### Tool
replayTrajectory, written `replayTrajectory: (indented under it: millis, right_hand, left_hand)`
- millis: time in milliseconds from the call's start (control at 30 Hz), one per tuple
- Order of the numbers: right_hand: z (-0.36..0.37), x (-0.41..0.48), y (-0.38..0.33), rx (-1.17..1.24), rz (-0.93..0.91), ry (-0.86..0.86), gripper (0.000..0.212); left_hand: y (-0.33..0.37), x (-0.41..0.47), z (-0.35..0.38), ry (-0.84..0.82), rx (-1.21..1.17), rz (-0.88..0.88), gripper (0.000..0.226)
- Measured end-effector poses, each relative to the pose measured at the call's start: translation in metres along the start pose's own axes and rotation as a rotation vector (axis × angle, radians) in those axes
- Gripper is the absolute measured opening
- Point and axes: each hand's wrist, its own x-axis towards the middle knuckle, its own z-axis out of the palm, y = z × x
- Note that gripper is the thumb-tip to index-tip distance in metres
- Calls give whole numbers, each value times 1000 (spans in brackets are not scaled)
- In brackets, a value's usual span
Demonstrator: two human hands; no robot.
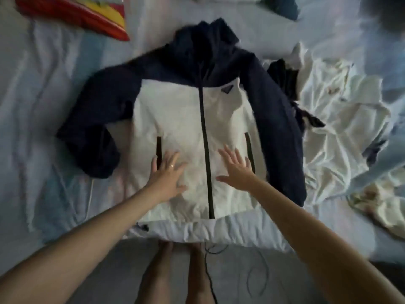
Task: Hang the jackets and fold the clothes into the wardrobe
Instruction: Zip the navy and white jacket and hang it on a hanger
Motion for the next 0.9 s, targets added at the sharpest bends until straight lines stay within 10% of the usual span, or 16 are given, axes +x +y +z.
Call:
replayTrajectory:
  millis: [167,300,434,534,734,901]
  right_hand:
    - [128,-27,88,-201,213,-150,134]
    - [154,-36,121,-231,176,152,125]
    - [155,-44,144,305,352,565,74]
    - [142,-32,143,604,450,561,75]
    - [126,-21,125,626,500,472,76]
    - [115,-47,118,106,127,499,86]
  left_hand:
    - [-33,-18,143,-259,115,7,112]
    - [-62,-16,168,-122,130,88,117]
    - [-69,-19,168,13,81,147,101]
    - [-69,-31,167,241,17,255,73]
    - [-51,-49,146,300,-123,272,34]
    - [-50,-66,145,370,121,368,26]
